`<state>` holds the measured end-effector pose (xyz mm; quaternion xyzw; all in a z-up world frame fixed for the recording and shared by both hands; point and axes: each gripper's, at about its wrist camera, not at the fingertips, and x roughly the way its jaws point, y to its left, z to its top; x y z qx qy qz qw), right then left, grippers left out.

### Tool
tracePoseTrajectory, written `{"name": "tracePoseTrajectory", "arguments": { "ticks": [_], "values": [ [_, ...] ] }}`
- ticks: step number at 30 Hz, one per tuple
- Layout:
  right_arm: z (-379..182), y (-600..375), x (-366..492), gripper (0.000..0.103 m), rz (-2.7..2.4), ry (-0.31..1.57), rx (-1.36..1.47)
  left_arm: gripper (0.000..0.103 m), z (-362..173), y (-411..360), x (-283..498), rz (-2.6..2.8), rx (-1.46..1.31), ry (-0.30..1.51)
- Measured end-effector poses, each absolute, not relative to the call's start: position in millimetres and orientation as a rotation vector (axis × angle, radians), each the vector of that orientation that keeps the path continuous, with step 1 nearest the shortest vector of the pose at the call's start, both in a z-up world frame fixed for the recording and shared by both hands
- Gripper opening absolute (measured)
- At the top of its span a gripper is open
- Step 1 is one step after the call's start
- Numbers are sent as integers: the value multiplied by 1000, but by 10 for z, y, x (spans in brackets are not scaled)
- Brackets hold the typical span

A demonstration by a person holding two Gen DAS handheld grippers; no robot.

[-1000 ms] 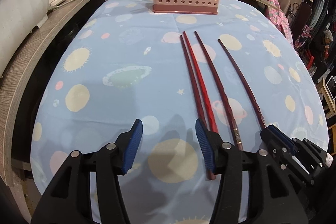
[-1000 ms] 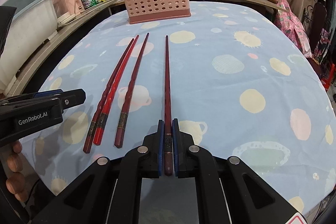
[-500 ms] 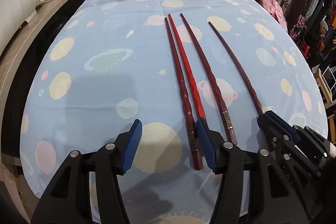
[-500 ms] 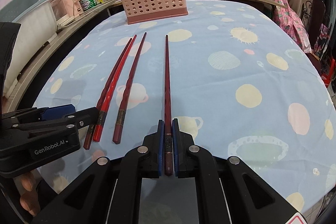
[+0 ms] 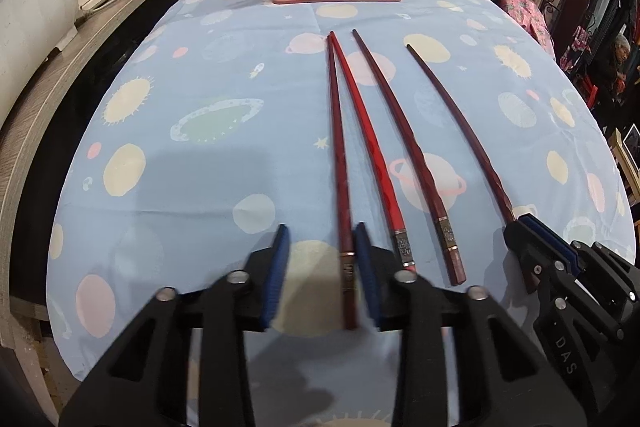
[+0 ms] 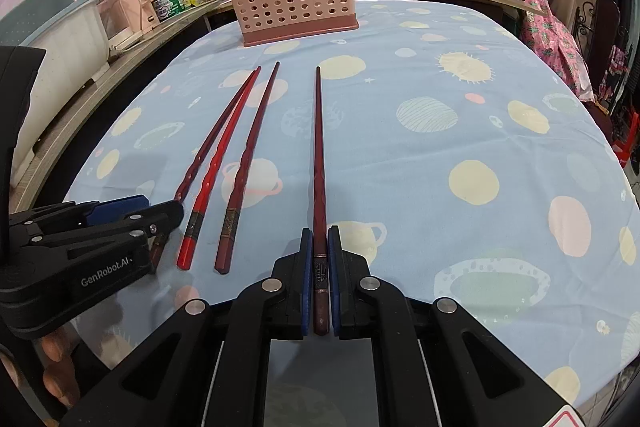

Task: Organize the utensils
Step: 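Grasp another dark red chopstick with the left tool, then lift both held chopsticks and carry them over the pink basket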

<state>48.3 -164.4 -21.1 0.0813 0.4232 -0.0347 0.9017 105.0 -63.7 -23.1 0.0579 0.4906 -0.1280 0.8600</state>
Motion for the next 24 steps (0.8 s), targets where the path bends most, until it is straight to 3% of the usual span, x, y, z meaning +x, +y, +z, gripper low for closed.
{"name": "tracePoseTrajectory", "arguments": {
  "ticks": [4, 24],
  "values": [
    [-208, -1650, 479, 7, -70, 879, 168, 8, -221, -579, 1089, -278, 96, 1044],
    [225, -1706, 532, 7, -59, 792, 197, 7, 8, -548, 1099, -280, 83, 1020]
  ]
}}
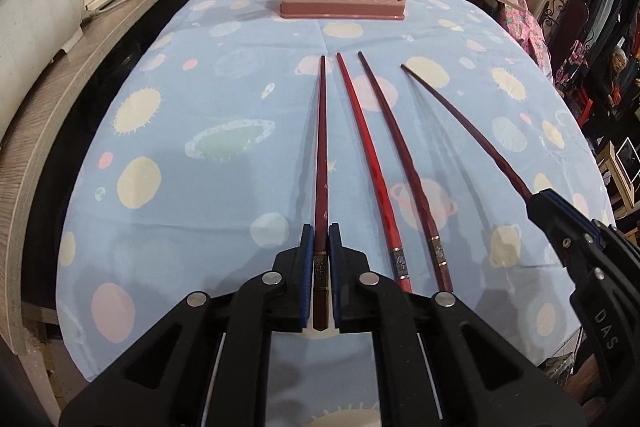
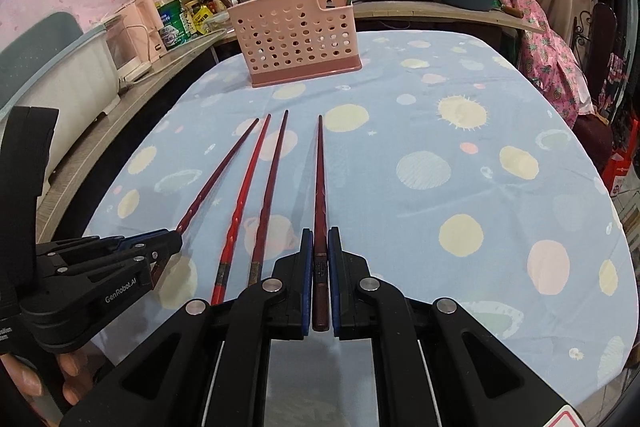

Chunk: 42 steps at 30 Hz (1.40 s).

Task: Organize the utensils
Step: 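Lift both held chopsticks and carry them over the pink basket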

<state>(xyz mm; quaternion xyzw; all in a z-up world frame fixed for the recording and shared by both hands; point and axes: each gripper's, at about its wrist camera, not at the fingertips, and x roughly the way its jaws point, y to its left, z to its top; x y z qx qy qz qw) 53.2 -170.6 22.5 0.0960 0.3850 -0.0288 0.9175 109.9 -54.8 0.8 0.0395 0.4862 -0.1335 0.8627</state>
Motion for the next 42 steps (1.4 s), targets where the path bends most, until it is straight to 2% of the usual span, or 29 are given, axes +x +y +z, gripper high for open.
{"name": "tracePoseTrajectory", "arguments": {
  "ticks": [24, 35, 42],
  "values": [
    [1347, -2056, 1014, 7, -42, 547, 275, 7, 1138, -463, 1648, -287, 9, 820],
    [1626, -2163, 1286, 7, -35, 495, 285, 7, 1504, -516, 1965, -289, -10, 764],
    [1825, -2243, 1480, 7, -15, 458, 315, 7, 1916, -495, 2242, -311, -64, 703]
  ]
}}
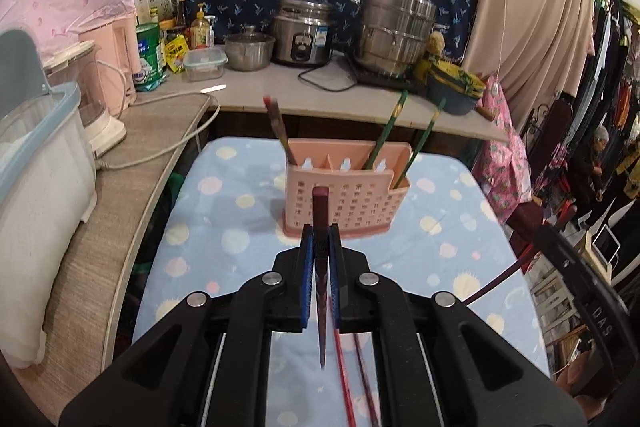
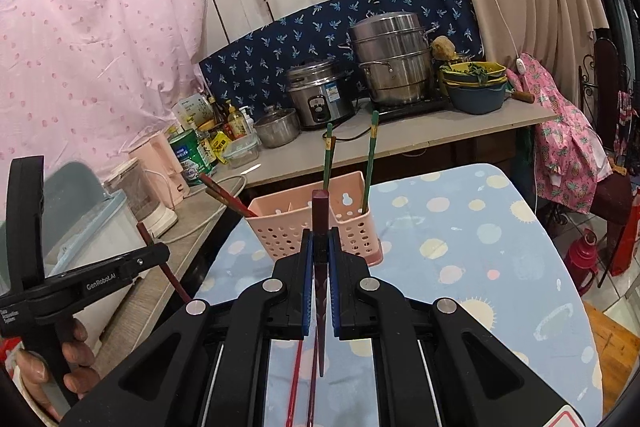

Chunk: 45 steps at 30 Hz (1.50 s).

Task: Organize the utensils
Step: 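Lift both held chopsticks and carry them over the pink basket, then lower both chopsticks into the pink basket and open both tools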

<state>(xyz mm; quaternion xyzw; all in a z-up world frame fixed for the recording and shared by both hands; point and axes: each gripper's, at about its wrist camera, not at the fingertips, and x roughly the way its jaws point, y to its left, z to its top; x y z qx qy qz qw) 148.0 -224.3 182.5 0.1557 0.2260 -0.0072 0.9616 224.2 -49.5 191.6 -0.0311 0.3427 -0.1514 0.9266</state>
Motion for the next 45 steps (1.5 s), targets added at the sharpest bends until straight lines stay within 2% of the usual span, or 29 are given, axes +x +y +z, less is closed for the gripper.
{"name": "tracePoseTrajectory", "arguments": {
  "ticks": [12, 18, 27, 45],
  "values": [
    [2381, -2496, 2087, 7, 7, 346, 369, 7, 2755, -572, 2820, -296, -123, 534],
    [2671, -2597, 2481, 7, 16, 285, 392, 7, 2948, -671, 3125, -269, -124, 477],
    [2705, -2571, 3064, 7, 17, 280, 381, 7, 2796, -839, 3524, -246, -79, 476],
    [2006, -2534, 3480, 7, -11, 432, 346, 7, 2333, -952, 3789, -235, -58, 567]
  ]
}}
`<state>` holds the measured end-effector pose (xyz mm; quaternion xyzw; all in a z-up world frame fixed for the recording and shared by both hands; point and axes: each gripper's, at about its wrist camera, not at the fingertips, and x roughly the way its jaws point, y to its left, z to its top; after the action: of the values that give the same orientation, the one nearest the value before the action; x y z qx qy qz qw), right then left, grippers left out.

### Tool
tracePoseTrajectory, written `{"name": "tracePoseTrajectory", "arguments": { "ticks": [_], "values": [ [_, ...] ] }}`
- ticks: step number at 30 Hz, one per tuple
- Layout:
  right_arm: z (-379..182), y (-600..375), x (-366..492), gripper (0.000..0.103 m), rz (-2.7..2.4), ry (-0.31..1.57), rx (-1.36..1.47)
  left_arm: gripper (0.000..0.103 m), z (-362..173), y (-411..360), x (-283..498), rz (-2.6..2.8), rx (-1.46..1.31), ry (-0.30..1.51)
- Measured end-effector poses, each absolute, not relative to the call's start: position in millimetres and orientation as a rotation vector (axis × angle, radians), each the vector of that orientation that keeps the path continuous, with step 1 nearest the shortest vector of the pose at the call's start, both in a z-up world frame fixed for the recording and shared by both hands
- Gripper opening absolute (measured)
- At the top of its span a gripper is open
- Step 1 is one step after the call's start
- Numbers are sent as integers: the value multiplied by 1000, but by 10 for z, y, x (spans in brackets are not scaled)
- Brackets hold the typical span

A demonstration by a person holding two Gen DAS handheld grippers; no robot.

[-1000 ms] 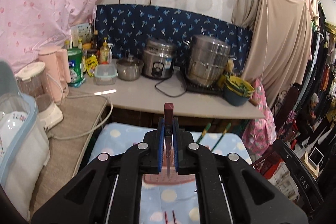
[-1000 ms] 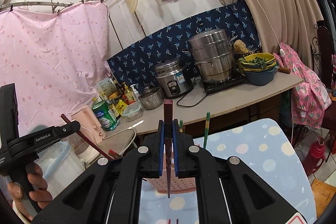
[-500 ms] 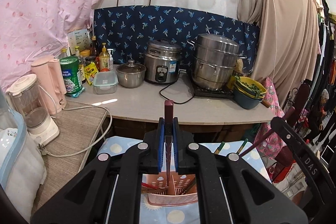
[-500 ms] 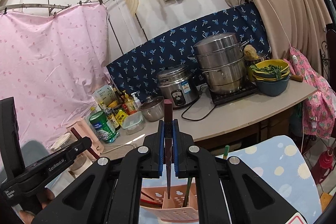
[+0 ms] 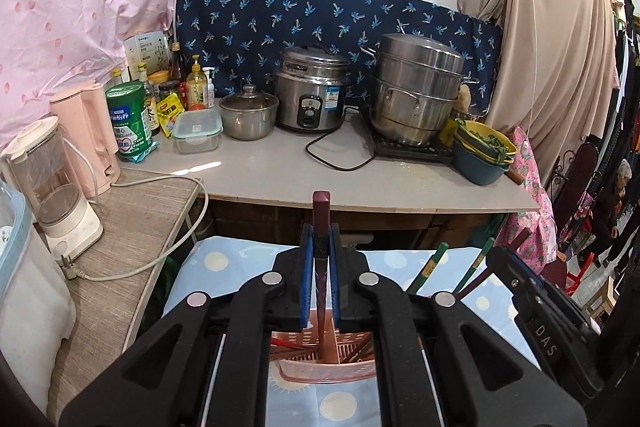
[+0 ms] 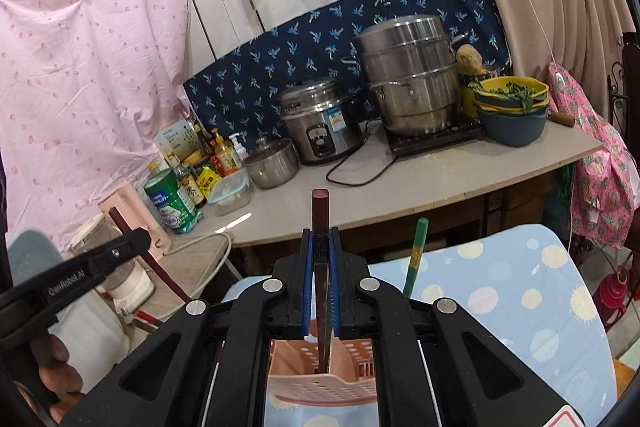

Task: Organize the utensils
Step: 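Lower both chopsticks into the pink basket and open both tools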

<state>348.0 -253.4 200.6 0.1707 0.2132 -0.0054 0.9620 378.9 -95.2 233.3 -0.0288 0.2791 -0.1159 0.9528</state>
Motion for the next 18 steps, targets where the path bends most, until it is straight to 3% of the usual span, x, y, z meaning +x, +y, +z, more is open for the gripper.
{"name": "tracePoseTrajectory", "arguments": {
  "ticks": [11, 14, 16, 18],
  "values": [
    [1862, -2511, 3466, 9, -24, 465, 319, 8, 2113, -915, 3895, -193, -48, 605],
    [1882, -2522, 3400, 13, -32, 453, 316, 23, 2077, -918, 3863, -177, -40, 601],
    [1892, -2530, 3358, 28, -39, 448, 315, 33, 2071, -909, 3828, -166, -37, 589],
    [1917, -2545, 3283, 35, -42, 432, 318, 37, 2067, -902, 3791, -163, -36, 586]
  ]
}}
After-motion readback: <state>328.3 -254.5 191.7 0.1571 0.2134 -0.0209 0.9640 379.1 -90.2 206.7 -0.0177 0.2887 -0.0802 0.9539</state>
